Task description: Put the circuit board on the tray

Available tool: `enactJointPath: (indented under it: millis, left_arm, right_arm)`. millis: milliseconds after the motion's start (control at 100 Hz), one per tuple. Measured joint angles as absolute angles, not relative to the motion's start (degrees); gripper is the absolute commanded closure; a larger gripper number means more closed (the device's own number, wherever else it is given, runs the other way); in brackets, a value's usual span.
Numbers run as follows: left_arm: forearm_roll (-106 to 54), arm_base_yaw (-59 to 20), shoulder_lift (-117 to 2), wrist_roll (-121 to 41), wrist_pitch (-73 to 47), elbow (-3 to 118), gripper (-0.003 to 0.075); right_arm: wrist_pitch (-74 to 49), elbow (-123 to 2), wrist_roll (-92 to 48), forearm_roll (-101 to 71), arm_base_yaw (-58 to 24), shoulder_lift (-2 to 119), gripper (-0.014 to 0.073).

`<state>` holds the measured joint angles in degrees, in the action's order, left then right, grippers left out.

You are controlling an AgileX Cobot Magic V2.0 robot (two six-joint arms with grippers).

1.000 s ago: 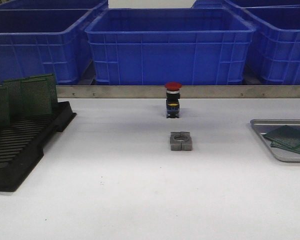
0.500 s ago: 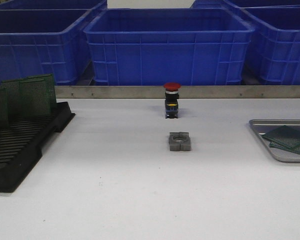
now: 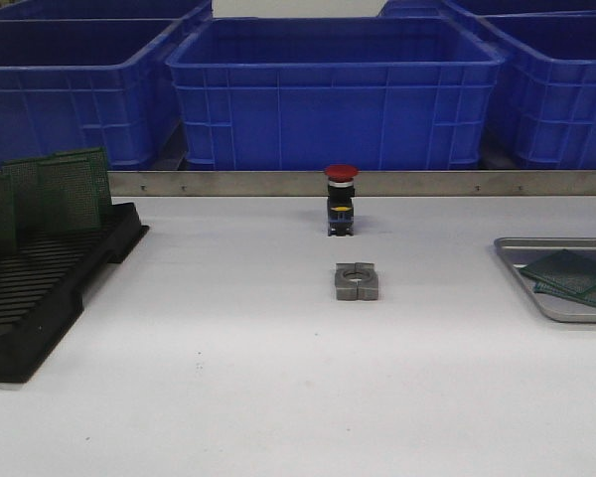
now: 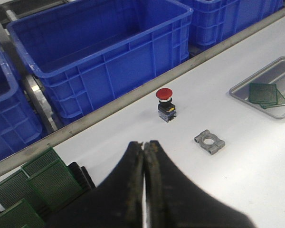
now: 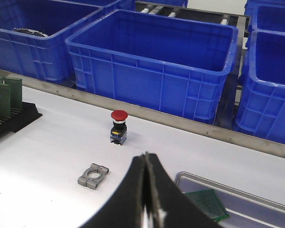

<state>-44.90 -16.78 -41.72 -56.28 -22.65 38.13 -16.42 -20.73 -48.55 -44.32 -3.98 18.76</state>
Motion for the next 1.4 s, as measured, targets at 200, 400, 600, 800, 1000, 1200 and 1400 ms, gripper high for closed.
enactJointPath:
  millis: [200,400,600,800,1000,1200,1400]
  left_arm:
    - [-45.72,-16.78,-27.85,-56.28,-20.56,28.51,0.0741]
    - [-45.92,-16.78,-15.91,-56.28,-20.19,21.5,0.0741]
    - [-46.06,-16.78,-9.61,-56.28,-20.1,18.87,0.0741]
    - [-46.06,-16.78,-9.14,-56.28,-20.1,18.79,0.0741]
    - [-46.06,-16.78,-9.1,-56.28,-20.1,18.79,0.0741]
    - [-46.06,-16.78,-9.0,-56.28,-20.1,18.79,0.0741]
    - [-46.06,-16.78,-9.0,-56.28,-20.1,18.79,0.0741]
  right_arm:
    - [-19.33,-17.95,-48.55,-44.71,-3.98,13.81,0.0701]
    - [-21.24,-16.14,-48.62,-44.71,-3.98,11.99,0.0701]
    - [-21.24,-16.09,-48.62,-44.71,-3.98,11.99,0.0701]
    - [-21.24,-16.09,-48.62,-44.71,-3.98,11.99,0.0701]
    - [-21.24,-16.09,-48.62,-44.71,-3.98,11.99,0.0701]
    - [-21.24,-16.09,-48.62,-44.71,-3.98,11.99,0.0701]
    - [-21.35,-16.09,-48.62,-44.71,-3.98,11.99,0.0701]
